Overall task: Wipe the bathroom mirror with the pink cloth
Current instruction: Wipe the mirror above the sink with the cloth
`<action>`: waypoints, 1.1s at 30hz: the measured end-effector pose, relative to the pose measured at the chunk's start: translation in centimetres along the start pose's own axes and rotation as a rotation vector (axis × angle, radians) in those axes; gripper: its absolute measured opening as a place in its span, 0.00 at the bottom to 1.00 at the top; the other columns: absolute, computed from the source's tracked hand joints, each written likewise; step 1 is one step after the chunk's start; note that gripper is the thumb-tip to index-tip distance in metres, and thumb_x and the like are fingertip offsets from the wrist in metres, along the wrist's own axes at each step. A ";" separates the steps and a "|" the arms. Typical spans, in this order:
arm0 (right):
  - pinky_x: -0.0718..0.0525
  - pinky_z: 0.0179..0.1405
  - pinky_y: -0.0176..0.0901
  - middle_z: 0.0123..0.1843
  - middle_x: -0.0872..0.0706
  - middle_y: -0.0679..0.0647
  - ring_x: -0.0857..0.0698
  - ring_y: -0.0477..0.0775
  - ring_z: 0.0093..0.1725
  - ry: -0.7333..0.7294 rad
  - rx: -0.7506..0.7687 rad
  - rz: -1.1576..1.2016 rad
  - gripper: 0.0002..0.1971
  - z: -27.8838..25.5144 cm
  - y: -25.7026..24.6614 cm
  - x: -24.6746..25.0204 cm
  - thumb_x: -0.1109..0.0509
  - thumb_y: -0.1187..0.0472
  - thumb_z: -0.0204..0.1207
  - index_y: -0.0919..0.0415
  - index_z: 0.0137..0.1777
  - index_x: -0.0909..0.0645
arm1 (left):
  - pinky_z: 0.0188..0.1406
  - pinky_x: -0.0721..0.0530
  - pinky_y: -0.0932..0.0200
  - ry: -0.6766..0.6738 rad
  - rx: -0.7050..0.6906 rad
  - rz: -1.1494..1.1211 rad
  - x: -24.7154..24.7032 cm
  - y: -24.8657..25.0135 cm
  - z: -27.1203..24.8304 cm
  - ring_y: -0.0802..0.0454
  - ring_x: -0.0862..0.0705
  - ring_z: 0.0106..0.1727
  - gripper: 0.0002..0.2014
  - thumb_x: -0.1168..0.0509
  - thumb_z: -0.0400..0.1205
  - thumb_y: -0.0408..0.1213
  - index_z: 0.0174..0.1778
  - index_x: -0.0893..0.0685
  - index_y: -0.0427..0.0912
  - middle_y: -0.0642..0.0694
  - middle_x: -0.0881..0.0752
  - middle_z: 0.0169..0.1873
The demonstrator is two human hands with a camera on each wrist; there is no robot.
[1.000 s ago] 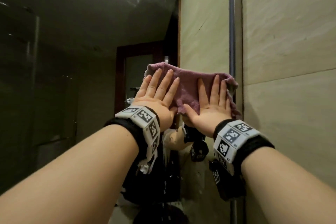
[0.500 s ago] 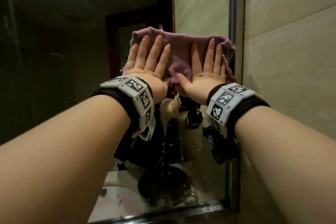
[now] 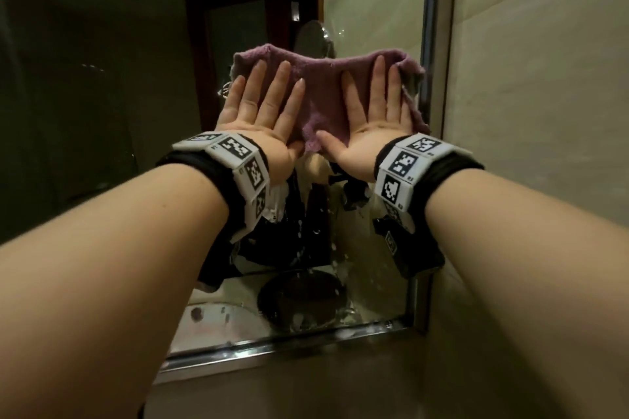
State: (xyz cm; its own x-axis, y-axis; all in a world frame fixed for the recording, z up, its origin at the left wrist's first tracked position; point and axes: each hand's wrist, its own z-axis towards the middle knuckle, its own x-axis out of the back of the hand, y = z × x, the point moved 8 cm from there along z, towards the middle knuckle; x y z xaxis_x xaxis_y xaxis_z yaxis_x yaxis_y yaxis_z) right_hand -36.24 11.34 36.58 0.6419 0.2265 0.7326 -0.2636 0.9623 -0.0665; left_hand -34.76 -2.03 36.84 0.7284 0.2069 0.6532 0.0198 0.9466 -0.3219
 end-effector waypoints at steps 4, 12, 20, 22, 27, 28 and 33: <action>0.63 0.80 0.61 0.81 0.77 0.59 0.74 0.62 0.80 -0.037 0.089 -0.076 0.50 1.2 -0.3 1.7 0.41 0.30 0.71 0.45 0.81 0.69 | 0.78 0.69 0.52 0.036 -0.097 0.156 1.1 -0.5 -0.4 0.35 0.52 0.83 0.37 0.55 0.80 0.57 0.83 0.55 0.44 0.39 0.51 0.83; 0.70 0.78 0.56 0.80 0.78 0.61 0.75 0.62 0.80 -0.051 -0.054 0.024 0.46 -2.2 -0.1 -2.8 0.47 0.31 0.74 0.46 0.81 0.71 | 0.68 0.79 0.49 -0.094 0.079 0.048 -1.3 0.9 -1.6 0.41 0.74 0.80 0.38 0.57 0.84 0.57 0.79 0.74 0.46 0.44 0.75 0.79; 0.68 0.79 0.58 0.81 0.76 0.61 0.74 0.62 0.80 -0.037 -0.047 0.010 0.46 -2.6 0.1 -3.3 0.48 0.30 0.74 0.47 0.81 0.71 | 0.69 0.78 0.48 -0.051 0.052 -0.010 -1.3 1.7 -2.5 0.40 0.72 0.81 0.38 0.55 0.84 0.57 0.80 0.73 0.46 0.44 0.73 0.80; 0.68 0.79 0.58 0.81 0.76 0.61 0.74 0.62 0.80 -0.033 -0.046 0.004 0.45 -2.8 0.2 -3.4 0.49 0.30 0.74 0.47 0.81 0.71 | 0.69 0.78 0.48 -0.056 0.060 -0.021 -1.6 1.7 -2.7 0.40 0.72 0.81 0.38 0.55 0.84 0.57 0.80 0.73 0.46 0.44 0.73 0.80; 0.69 0.78 0.58 0.80 0.78 0.60 0.75 0.61 0.80 -0.049 -0.055 -0.001 0.45 -3.4 0.5 -4.3 0.50 0.30 0.73 0.46 0.80 0.72 | 0.70 0.78 0.46 -0.068 0.091 -0.044 -2.6 2.4 -3.2 0.39 0.72 0.81 0.39 0.55 0.84 0.57 0.79 0.74 0.46 0.43 0.74 0.80; 0.70 0.78 0.58 0.80 0.78 0.60 0.76 0.61 0.79 -0.060 -0.061 0.005 0.45 -3.7 0.7 -4.6 0.50 0.30 0.74 0.46 0.80 0.72 | 0.70 0.78 0.46 -0.075 0.094 -0.051 -2.9 2.6 -3.4 0.39 0.72 0.81 0.39 0.56 0.84 0.57 0.79 0.74 0.46 0.44 0.73 0.80; 0.71 0.77 0.57 0.80 0.78 0.60 0.76 0.61 0.79 -0.072 -0.094 0.045 0.44 -5.0 0.8 -6.0 0.50 0.32 0.75 0.46 0.80 0.73 | 0.70 0.78 0.46 -0.072 0.074 -0.074 -3.4 3.3 -4.2 0.39 0.72 0.81 0.38 0.56 0.84 0.57 0.79 0.74 0.47 0.44 0.73 0.80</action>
State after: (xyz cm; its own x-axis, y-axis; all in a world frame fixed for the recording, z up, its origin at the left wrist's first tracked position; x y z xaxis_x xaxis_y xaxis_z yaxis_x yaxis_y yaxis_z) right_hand -36.70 11.52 28.69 0.5766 0.2616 0.7740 -0.2201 0.9621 -0.1612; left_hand -34.31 -0.66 30.66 0.6760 0.1500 0.7215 0.0192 0.9751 -0.2208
